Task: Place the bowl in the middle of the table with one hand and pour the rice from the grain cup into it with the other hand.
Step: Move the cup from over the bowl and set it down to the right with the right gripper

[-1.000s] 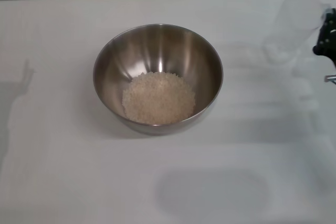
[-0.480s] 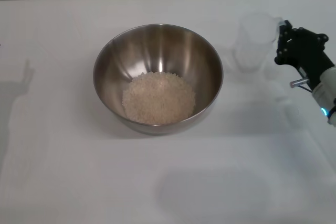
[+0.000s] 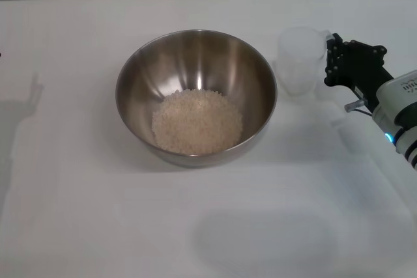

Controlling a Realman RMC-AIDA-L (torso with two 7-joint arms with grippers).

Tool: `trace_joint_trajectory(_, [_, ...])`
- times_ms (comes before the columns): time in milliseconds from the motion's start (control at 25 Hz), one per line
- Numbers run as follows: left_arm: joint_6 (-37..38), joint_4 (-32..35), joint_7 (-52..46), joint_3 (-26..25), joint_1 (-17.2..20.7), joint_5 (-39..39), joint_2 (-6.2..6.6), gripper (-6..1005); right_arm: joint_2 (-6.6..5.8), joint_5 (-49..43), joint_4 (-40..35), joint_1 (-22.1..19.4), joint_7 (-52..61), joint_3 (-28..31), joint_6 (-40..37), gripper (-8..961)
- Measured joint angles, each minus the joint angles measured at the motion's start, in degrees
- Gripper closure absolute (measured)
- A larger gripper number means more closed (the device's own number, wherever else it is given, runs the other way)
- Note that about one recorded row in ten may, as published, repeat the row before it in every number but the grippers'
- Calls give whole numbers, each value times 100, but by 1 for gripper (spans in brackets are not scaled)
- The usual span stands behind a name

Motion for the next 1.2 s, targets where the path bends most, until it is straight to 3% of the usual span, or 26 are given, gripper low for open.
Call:
trace_joint_trajectory(920, [-13, 1, 0, 0, -34, -2, 0, 189, 14, -98, 53, 144, 11, -131, 365, 949])
trace_joint_trajectory(1200, [-15, 0, 0, 0, -40, 7, 0, 189, 27, -88, 58, 53, 13, -120, 412, 728])
